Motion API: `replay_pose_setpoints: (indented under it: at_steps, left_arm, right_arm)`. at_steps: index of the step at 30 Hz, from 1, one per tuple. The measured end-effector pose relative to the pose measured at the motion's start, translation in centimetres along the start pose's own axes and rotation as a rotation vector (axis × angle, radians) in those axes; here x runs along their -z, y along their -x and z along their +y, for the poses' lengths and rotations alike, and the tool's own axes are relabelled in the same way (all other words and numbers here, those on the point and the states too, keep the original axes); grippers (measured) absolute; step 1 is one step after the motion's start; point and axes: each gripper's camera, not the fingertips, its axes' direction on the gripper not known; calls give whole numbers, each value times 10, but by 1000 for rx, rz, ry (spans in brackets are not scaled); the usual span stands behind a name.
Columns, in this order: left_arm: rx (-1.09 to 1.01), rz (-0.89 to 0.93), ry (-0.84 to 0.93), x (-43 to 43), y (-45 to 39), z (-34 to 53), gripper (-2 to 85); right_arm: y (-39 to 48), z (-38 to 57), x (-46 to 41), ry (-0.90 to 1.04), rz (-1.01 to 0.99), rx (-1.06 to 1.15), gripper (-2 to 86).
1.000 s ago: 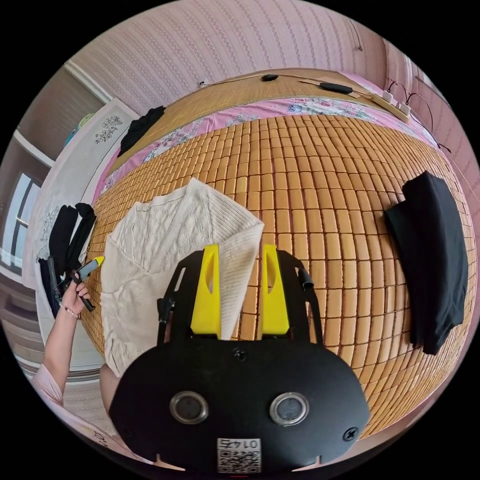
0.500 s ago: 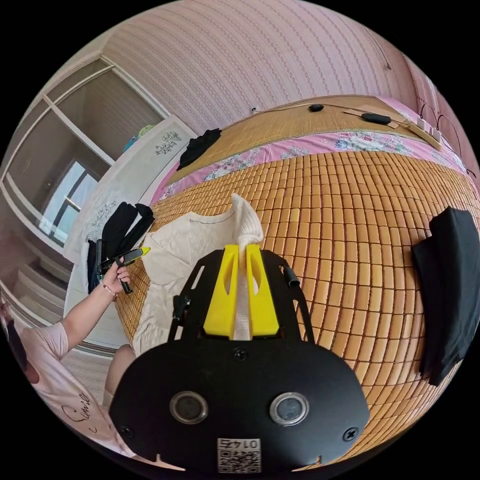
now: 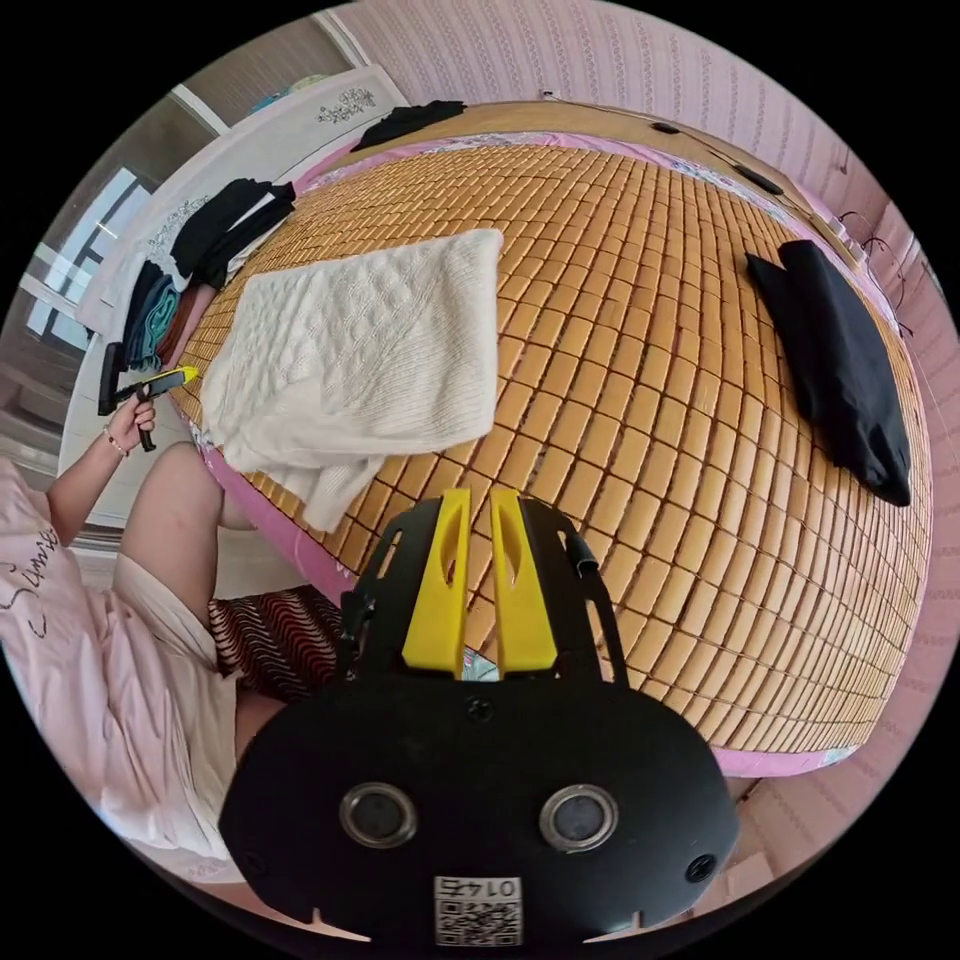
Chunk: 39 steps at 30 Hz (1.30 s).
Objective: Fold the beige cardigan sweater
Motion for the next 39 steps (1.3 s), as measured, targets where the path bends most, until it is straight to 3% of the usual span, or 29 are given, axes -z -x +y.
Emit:
replay_pose_setpoints:
  at_steps: [4,8,13,15,17,19,20,25,28,31,35,37,39]
  left_arm:
    - [-97,5,-31,17,-41,8,-3]
    - [-279,76,0,-8,-124,5,-9]
    - [-410,174,64,-77,-227,24,-10]
    - [-457,58,130,-106,-254,41,-10]
    - [-502,-67,175,-123,-260,56,-10]
    - [-517,-23,102,-121,-258,72,-10]
    - [-499,10,75,-122,-255,80,-10]
    - [-486,15,92,-123,-273,95,-10]
    - [-507,-4,12,-116,-292,107,-10]
    - [-510,-69,96,-139,-308,122,-10]
    - [-582,-116,31,-147,-323,153,-10]
    - [-594,-131,38,-150,-331,159,-10]
    - [-598,-144,48,-154,-341,166,-10]
  right_arm:
    - [28,-23,18,-106,-73,14,18]
    - [100,-83,16,-145,-76,233,1]
    - [184,-152,-33,120,22,475,-3]
    - [194,-150,-51,232,88,490,-3]
    - [194,-131,-52,278,70,495,-3]
    - [185,-119,-60,330,72,445,-3]
    - [180,-113,-59,261,42,421,-3]
    - [186,-138,-42,225,-11,437,-3]
    - [207,-183,-31,152,44,504,-4]
    - [228,-228,-53,145,190,536,-4]
    - [238,-251,-102,309,332,639,-5]
    - [245,-263,-94,423,310,689,-5]
    - [244,-273,-82,358,277,676,-5]
